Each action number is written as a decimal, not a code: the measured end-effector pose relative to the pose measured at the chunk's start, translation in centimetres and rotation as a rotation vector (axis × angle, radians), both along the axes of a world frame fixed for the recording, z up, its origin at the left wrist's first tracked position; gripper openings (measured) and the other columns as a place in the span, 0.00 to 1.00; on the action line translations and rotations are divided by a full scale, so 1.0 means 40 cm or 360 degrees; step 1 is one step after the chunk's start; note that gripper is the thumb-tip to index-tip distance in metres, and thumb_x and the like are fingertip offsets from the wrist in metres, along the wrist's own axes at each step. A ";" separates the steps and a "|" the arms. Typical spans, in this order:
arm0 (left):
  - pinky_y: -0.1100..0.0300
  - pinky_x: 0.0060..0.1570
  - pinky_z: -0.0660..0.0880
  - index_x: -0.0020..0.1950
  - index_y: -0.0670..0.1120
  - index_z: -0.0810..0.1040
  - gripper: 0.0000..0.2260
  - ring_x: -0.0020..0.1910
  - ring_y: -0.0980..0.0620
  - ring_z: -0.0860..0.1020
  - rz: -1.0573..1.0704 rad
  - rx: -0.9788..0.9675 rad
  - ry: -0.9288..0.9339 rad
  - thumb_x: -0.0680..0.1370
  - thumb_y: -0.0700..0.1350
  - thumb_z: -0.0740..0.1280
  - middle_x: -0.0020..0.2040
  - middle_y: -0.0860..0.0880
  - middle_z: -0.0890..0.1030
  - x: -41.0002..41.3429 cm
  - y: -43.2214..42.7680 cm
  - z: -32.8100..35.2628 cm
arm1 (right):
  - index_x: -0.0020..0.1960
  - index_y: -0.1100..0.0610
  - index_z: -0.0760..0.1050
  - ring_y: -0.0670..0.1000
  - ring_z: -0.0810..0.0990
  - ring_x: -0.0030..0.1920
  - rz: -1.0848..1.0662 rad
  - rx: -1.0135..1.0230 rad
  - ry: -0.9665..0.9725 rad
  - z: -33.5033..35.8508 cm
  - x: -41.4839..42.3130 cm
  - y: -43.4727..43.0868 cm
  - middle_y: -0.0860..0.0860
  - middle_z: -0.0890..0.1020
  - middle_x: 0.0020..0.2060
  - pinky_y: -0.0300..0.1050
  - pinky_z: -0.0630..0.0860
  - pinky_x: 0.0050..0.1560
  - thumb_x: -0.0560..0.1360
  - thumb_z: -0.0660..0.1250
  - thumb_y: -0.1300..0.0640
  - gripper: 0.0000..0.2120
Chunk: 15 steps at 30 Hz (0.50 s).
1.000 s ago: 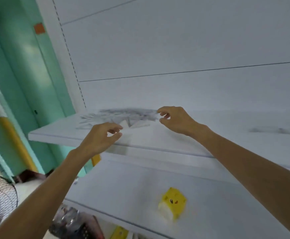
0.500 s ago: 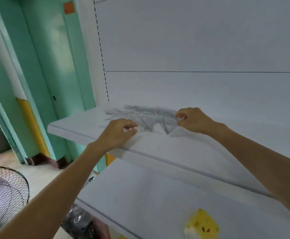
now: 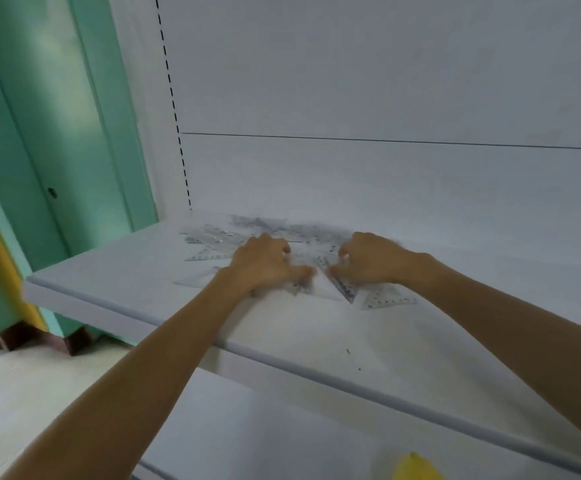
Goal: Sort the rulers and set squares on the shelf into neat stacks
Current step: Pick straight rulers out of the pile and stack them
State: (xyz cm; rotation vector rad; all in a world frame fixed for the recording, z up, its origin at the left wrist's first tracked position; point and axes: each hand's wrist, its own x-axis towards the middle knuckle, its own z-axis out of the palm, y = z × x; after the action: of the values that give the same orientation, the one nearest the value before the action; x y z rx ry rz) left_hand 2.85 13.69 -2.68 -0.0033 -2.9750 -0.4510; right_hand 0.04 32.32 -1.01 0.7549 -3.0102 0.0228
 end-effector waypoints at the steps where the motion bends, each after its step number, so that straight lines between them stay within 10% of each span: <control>1: 0.52 0.58 0.71 0.64 0.49 0.73 0.32 0.61 0.46 0.73 -0.0016 0.0033 -0.0039 0.66 0.66 0.68 0.65 0.46 0.74 -0.011 -0.012 0.006 | 0.56 0.59 0.77 0.55 0.77 0.51 0.0025 -0.0030 -0.0011 0.000 0.000 -0.005 0.55 0.78 0.53 0.45 0.72 0.47 0.76 0.58 0.42 0.23; 15: 0.63 0.47 0.69 0.70 0.51 0.65 0.31 0.54 0.54 0.71 -0.0511 0.0373 -0.0017 0.70 0.36 0.70 0.62 0.48 0.71 -0.014 -0.139 0.025 | 0.57 0.60 0.75 0.49 0.76 0.47 -0.0042 -0.0862 0.0080 -0.014 0.038 -0.050 0.56 0.80 0.51 0.34 0.70 0.48 0.69 0.73 0.58 0.18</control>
State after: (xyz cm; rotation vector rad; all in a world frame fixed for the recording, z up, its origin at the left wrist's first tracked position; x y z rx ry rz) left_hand 2.30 8.14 -1.67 -0.4603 -2.9174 -0.8355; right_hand 1.58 30.31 -1.57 0.6377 -2.7510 0.7653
